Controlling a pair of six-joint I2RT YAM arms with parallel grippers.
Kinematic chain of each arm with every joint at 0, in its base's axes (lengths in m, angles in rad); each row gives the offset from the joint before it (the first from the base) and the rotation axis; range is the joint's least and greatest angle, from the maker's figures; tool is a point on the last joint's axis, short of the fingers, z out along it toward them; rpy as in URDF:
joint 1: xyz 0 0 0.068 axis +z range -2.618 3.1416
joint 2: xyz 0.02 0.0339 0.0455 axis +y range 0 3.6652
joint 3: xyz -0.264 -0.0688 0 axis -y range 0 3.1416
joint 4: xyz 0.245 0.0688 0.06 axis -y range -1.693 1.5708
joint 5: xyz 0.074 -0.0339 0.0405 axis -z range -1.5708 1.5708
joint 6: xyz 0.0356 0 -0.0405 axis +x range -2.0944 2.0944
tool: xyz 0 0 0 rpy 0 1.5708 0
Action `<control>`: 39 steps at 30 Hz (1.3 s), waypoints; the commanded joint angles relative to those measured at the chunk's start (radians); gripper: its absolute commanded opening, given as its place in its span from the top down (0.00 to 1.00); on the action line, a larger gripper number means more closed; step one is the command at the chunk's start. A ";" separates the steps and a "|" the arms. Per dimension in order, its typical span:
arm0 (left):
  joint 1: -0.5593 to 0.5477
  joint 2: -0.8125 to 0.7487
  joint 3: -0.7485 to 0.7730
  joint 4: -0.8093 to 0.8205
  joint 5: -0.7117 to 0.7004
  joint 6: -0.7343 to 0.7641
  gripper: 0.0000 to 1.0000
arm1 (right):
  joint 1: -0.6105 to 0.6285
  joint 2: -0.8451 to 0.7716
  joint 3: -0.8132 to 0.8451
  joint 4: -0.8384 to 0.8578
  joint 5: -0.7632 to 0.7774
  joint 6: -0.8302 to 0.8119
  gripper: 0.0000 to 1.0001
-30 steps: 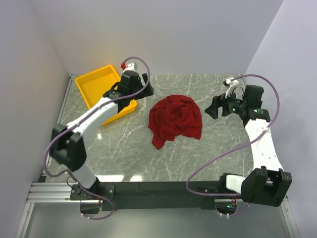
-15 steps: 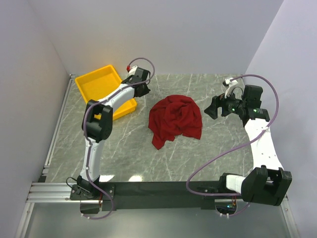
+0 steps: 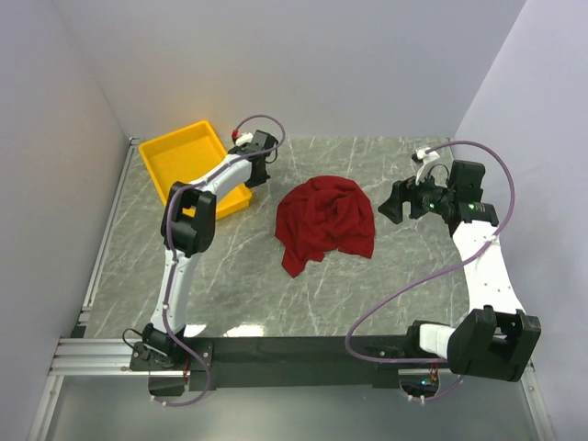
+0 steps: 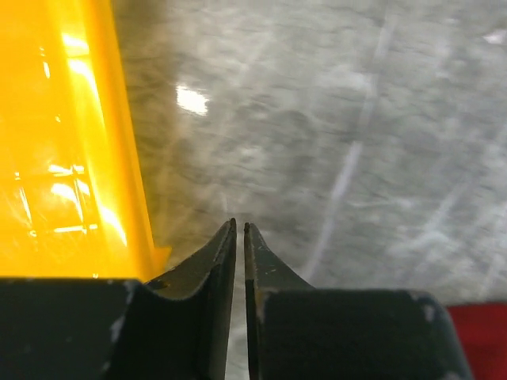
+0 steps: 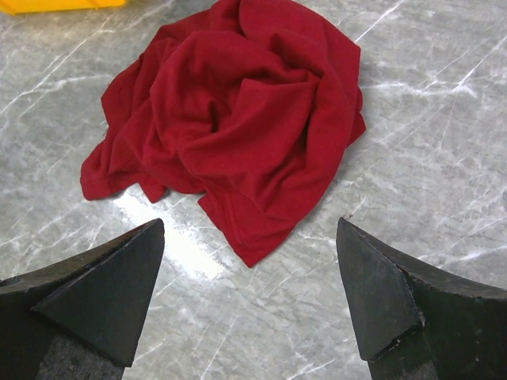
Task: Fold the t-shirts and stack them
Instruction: Move the tshirt to the center of the board
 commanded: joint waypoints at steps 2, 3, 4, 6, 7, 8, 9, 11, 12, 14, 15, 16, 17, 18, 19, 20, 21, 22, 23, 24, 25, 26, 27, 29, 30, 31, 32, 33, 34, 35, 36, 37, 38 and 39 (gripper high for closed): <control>0.044 -0.047 -0.055 -0.052 -0.085 0.040 0.85 | 0.007 -0.027 0.005 0.019 -0.010 0.005 0.05; 0.050 -0.060 -0.100 -0.050 -0.094 0.043 0.85 | 0.007 -0.029 0.003 0.019 -0.012 0.005 0.05; 0.056 -0.083 -0.123 -0.043 -0.103 0.052 0.85 | 0.007 -0.029 0.003 0.019 -0.012 0.006 0.05; 0.077 -0.113 -0.198 -0.027 -0.126 0.062 0.84 | 0.007 -0.030 0.003 0.021 -0.013 0.006 0.05; 0.093 -0.145 -0.221 -0.020 -0.131 0.071 0.84 | 0.007 -0.032 0.003 0.021 -0.015 0.010 0.05; 0.099 -0.161 -0.243 -0.001 -0.134 0.075 0.83 | 0.007 -0.029 0.002 0.021 -0.015 0.010 0.05; 0.105 -0.191 -0.284 0.009 -0.143 0.082 0.83 | 0.007 -0.030 0.003 0.022 -0.015 0.011 0.05; 0.120 -0.216 -0.313 0.026 -0.149 0.100 0.81 | 0.007 -0.029 0.002 0.022 -0.018 0.011 0.05; 0.123 -0.235 -0.333 0.026 -0.163 0.103 0.80 | 0.007 -0.027 0.002 0.022 -0.020 0.011 0.05; 0.142 -0.247 -0.361 0.029 -0.169 0.108 0.77 | 0.007 -0.029 0.006 0.019 -0.020 0.011 0.05; 0.149 -0.258 -0.370 0.031 -0.171 0.108 0.76 | 0.007 -0.029 0.006 0.021 -0.017 0.010 0.05; 0.169 -0.262 -0.381 0.034 -0.166 0.108 0.76 | 0.007 -0.030 0.008 0.018 -0.015 0.008 0.05; 0.179 -0.267 -0.401 0.039 -0.160 0.111 0.75 | 0.007 -0.032 0.005 0.018 -0.015 0.008 0.05; 0.186 -0.276 -0.407 0.045 -0.157 0.114 0.75 | 0.007 -0.032 0.005 0.018 -0.015 0.005 0.05; 0.201 -0.281 -0.410 0.045 -0.151 0.115 0.75 | 0.007 -0.033 0.005 0.016 -0.015 0.003 0.05; 0.206 -0.284 -0.413 0.046 -0.149 0.123 0.74 | 0.007 -0.035 0.003 0.013 -0.012 0.002 0.05; 0.206 -0.296 -0.415 0.057 -0.151 0.132 0.73 | 0.007 -0.035 0.003 0.013 -0.010 0.000 0.05; 0.206 -0.302 -0.412 0.062 -0.151 0.147 0.73 | 0.007 -0.033 0.002 0.013 -0.010 -0.001 0.05; 0.206 -0.307 -0.409 0.066 -0.148 0.157 0.71 | 0.007 -0.035 0.003 0.012 -0.009 -0.001 0.05; 0.208 -0.316 -0.404 0.068 -0.143 0.163 0.70 | 0.007 -0.035 0.003 0.010 -0.007 -0.007 0.05; 0.208 -0.322 -0.399 0.075 -0.132 0.181 0.69 | 0.007 -0.032 0.003 0.009 -0.004 -0.010 0.05; 0.208 -0.331 -0.396 0.083 -0.097 0.195 0.68 | 0.007 -0.032 0.005 0.001 -0.004 -0.015 0.05; 0.206 -0.357 -0.399 0.091 -0.067 0.204 0.68 | 0.006 -0.030 0.006 -0.005 -0.003 -0.036 0.05; 0.206 -0.400 -0.431 0.144 0.046 0.241 0.63 | 0.007 -0.024 0.011 -0.036 -0.007 -0.070 0.05; 0.206 -0.466 -0.459 0.187 0.096 0.270 0.59 | 0.006 -0.017 0.014 -0.053 -0.016 -0.126 0.05; 0.203 -0.506 -0.493 0.274 0.142 0.284 0.47 | 0.007 -0.012 0.017 -0.073 -0.030 -0.165 0.05; 0.202 -0.544 -0.560 0.322 0.241 0.293 0.42 | 0.009 -0.006 0.020 -0.123 -0.067 -0.263 0.05; 0.202 -0.616 -0.591 0.359 0.284 0.301 0.37 | 0.012 -0.003 0.020 -0.149 -0.082 -0.317 0.05; 0.199 -0.646 -0.612 0.385 0.324 0.312 0.34 | 0.018 0.006 0.019 -0.178 -0.095 -0.372 0.05; 0.196 -0.670 -0.643 0.417 0.352 0.315 0.30 | 0.024 0.013 0.017 -0.232 -0.101 -0.429 0.05; 0.194 -0.713 -0.654 0.430 0.416 0.328 0.29 | 0.045 0.025 0.016 -0.255 -0.093 -0.523 0.05; 0.188 -0.733 -0.665 0.437 0.437 0.330 0.28 | 0.056 0.033 0.013 -0.275 -0.087 -0.565 0.05; 0.183 -0.756 -0.698 0.463 0.458 0.338 0.27 | 0.071 0.037 0.005 -0.306 -0.081 -0.634 0.05; 0.179 -0.806 -0.718 0.477 0.486 0.347 0.26 | 0.087 0.043 -0.001 -0.312 -0.066 -0.654 0.05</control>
